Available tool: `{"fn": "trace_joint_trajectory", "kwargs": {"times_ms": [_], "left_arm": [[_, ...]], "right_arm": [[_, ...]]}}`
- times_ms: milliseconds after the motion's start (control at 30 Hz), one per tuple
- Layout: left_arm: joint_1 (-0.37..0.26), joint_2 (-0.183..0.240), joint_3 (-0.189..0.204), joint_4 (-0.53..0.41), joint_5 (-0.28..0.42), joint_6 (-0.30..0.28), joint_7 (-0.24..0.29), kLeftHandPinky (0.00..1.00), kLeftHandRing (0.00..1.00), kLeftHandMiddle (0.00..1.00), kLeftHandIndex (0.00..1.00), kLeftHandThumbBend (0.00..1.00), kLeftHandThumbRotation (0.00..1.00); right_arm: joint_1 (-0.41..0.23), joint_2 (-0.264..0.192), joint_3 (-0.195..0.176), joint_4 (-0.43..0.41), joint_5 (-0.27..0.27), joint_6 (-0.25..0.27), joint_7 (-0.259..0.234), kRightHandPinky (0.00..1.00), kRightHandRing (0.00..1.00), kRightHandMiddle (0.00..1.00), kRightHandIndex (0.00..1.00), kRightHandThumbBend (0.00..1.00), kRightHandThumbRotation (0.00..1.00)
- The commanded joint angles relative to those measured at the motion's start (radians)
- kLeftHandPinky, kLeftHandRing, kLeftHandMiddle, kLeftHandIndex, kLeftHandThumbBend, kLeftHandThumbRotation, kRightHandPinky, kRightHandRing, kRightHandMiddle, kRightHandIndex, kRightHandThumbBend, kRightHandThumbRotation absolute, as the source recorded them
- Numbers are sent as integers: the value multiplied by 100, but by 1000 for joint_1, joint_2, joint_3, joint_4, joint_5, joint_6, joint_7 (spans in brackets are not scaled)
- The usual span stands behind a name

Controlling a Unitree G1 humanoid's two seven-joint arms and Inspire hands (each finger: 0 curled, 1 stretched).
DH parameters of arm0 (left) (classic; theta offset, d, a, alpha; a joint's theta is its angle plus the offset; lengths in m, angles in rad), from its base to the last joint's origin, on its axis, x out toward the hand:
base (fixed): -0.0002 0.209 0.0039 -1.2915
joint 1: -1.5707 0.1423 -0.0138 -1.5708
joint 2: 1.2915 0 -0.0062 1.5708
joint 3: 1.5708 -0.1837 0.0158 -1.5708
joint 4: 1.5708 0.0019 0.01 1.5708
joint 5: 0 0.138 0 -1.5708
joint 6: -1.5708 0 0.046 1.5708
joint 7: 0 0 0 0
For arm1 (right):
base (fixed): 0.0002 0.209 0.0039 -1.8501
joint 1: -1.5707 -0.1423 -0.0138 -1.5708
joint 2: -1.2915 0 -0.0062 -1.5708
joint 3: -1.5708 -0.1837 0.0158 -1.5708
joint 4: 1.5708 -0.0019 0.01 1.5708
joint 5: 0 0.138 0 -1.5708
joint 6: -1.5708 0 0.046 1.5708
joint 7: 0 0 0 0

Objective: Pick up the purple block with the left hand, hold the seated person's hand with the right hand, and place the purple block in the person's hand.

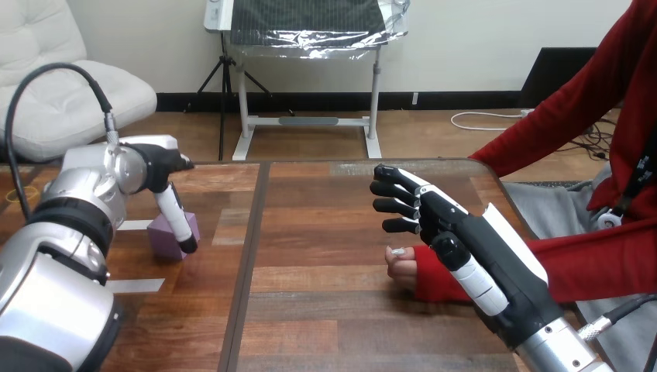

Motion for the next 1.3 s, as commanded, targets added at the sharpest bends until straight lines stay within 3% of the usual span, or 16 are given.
{"fn": "trace_joint_trajectory", "kwargs": {"times_ms": [0, 400, 500, 600, 833, 1100, 1267], "left_arm": [[-28, -25, -15, 12, 11, 9, -11, 94, 100, 100, 99, 96, 22], [-14, -40, -24, 26, 7, 21, -7, 91, 98, 100, 98, 97, 13], [-9, -41, -29, 29, 10, 16, -1, 87, 96, 98, 98, 82, 8], [-4, -41, -36, 30, 13, 13, 9, 84, 93, 96, 97, 77, 3], [4, -42, -72, 34, 50, 5, 29, 89, 97, 98, 97, 57, 1], [12, -45, -88, 38, 66, 9, 56, 93, 99, 100, 96, 49, 0], [15, -48, -92, 40, 71, 19, 68, 92, 100, 100, 95, 52, 0]], "right_arm": [[-52, -3, -10, -54, 14, -11, 2, 81, 87, 89, 91, 100, 100], [-50, -3, -11, -59, 10, -10, 0, 81, 86, 89, 91, 100, 100], [-49, -3, -11, -58, 8, -13, -2, 81, 86, 89, 91, 100, 100], [-48, -3, -12, -58, 8, -14, -2, 81, 86, 89, 91, 100, 100], [-46, -5, -13, -59, 13, -14, 1, 81, 86, 89, 91, 100, 100], [-47, -3, -13, -55, 17, -19, 2, 81, 86, 89, 91, 100, 100], [-49, -2, -11, -56, 19, -15, 5, 81, 86, 89, 91, 100, 100]]}}
